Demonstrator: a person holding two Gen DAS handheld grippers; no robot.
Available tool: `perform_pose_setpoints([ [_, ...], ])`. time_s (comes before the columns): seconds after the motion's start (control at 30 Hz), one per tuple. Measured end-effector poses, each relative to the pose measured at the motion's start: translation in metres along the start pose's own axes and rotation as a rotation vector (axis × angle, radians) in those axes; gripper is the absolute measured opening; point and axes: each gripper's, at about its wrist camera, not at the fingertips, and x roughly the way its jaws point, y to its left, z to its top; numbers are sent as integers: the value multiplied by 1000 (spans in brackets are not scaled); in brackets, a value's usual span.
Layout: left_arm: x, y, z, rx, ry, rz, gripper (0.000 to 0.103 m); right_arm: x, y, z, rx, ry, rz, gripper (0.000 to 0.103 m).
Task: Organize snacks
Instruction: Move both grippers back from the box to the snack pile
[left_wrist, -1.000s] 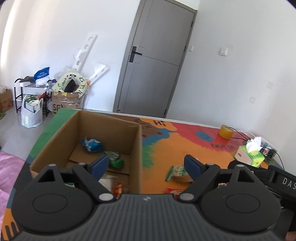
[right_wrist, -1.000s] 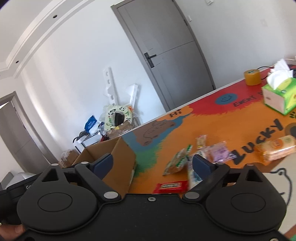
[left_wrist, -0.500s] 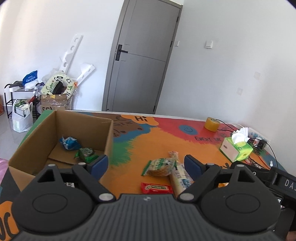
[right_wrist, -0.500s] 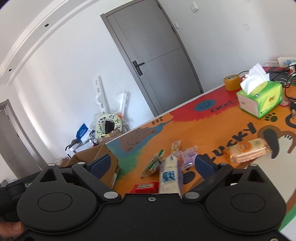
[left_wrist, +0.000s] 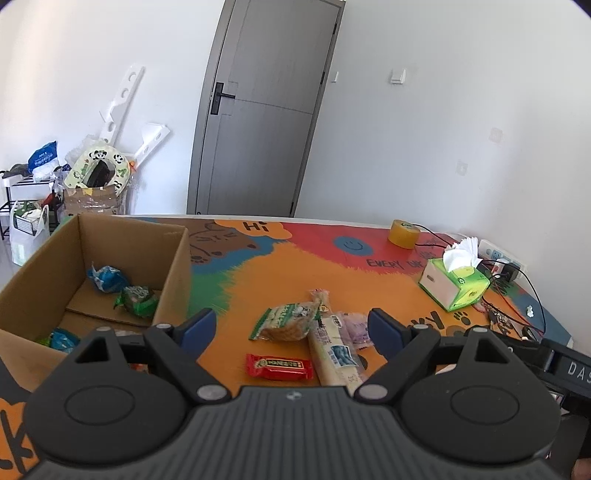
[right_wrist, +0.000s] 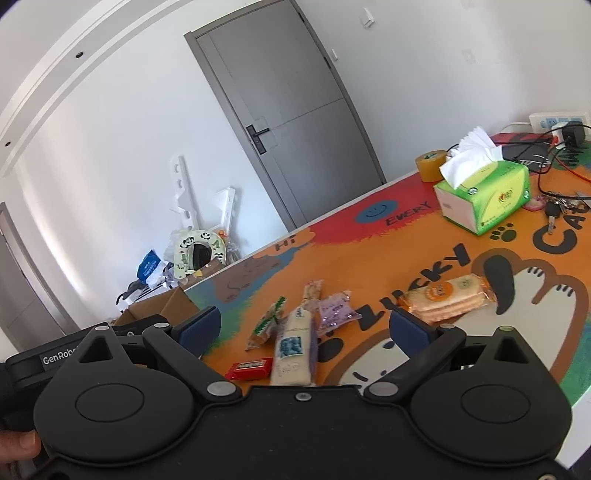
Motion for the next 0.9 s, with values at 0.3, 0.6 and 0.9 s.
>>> perform_pose_setpoints([
  [0.3, 21, -10, -10, 3, 32, -14, 88, 9, -22, -5, 42, 19, -30, 99],
  [0.6, 47, -24, -18, 10, 75, -17, 84, 20, -52, -3, 89, 24, -62, 99],
  [0.9, 75, -37, -26, 34, 126, -34, 61, 43, -79, 0, 143, 51, -80, 94],
])
